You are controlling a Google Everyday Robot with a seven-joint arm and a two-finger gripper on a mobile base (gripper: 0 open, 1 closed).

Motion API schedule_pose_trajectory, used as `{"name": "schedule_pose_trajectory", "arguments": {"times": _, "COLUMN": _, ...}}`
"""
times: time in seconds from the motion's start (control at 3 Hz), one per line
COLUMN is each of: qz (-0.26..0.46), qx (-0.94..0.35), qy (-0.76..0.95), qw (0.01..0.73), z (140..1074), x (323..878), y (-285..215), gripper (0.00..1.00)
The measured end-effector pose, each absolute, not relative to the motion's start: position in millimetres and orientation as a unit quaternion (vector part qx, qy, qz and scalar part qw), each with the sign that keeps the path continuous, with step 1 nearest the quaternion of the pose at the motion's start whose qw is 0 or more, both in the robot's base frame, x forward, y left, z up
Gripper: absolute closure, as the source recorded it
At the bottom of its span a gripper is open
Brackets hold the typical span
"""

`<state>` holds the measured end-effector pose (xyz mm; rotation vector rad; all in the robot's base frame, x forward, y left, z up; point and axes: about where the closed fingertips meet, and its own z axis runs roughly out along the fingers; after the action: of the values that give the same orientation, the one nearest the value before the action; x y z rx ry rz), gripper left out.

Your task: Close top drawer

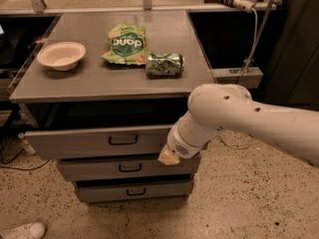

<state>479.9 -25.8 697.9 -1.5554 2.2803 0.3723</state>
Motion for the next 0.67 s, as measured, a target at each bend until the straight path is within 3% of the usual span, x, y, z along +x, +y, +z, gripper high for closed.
{"name": "schedule_pose_trajectory", "arguments": {"times": 0.33, "qz": 0.132, "qx": -0.540, "qy": 0.812, "qw": 0.179, "z": 686.5, "x": 495.3, "y": -25.9, "gripper": 1.00}}
{"name": "schedule_pose_trajectory", "arguments": {"times": 0.67, "qz": 0.128, "qx": -0.523, "qy": 0.824, "qw": 0.175, "z": 652.9, "x": 543.3, "y": -23.0, "gripper": 1.00}}
